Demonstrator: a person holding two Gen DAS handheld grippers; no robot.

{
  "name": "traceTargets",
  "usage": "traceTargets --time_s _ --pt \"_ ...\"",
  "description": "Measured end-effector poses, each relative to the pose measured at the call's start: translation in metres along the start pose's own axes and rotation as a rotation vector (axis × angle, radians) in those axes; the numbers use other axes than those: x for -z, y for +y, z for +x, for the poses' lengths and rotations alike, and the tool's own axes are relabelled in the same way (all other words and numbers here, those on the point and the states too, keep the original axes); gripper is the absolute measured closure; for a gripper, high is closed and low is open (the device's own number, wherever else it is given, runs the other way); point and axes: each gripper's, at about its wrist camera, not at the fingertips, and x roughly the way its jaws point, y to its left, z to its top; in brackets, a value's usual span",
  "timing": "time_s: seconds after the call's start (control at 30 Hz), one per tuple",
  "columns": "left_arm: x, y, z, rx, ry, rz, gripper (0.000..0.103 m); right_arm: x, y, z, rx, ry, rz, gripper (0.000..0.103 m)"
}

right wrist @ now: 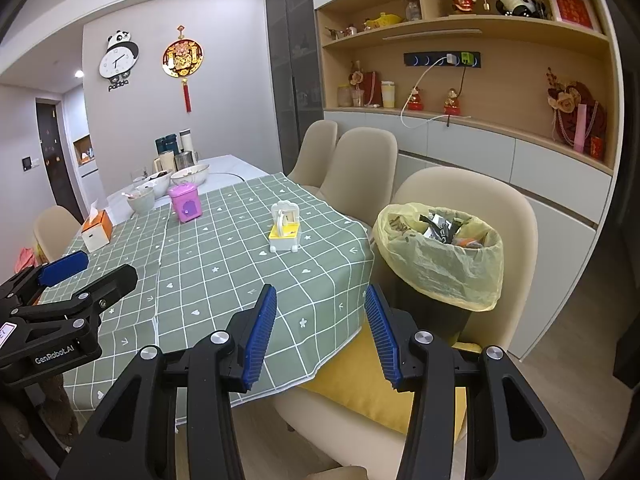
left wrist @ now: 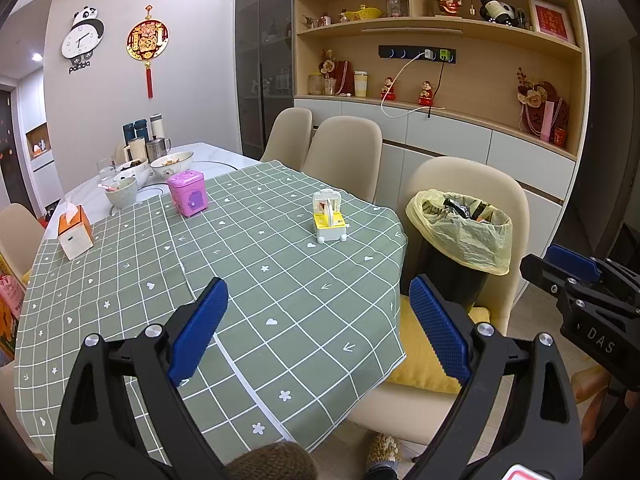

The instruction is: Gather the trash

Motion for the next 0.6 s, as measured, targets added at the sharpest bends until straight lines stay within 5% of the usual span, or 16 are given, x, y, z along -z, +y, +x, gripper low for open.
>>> traceTargets --time_s 0.6 --pt "0.0030 0.0070 0.0055 0.032 0.014 -0.004 0.015 0.0015 0.0034 0.0015 0.008 -0.005 0.000 0.059"
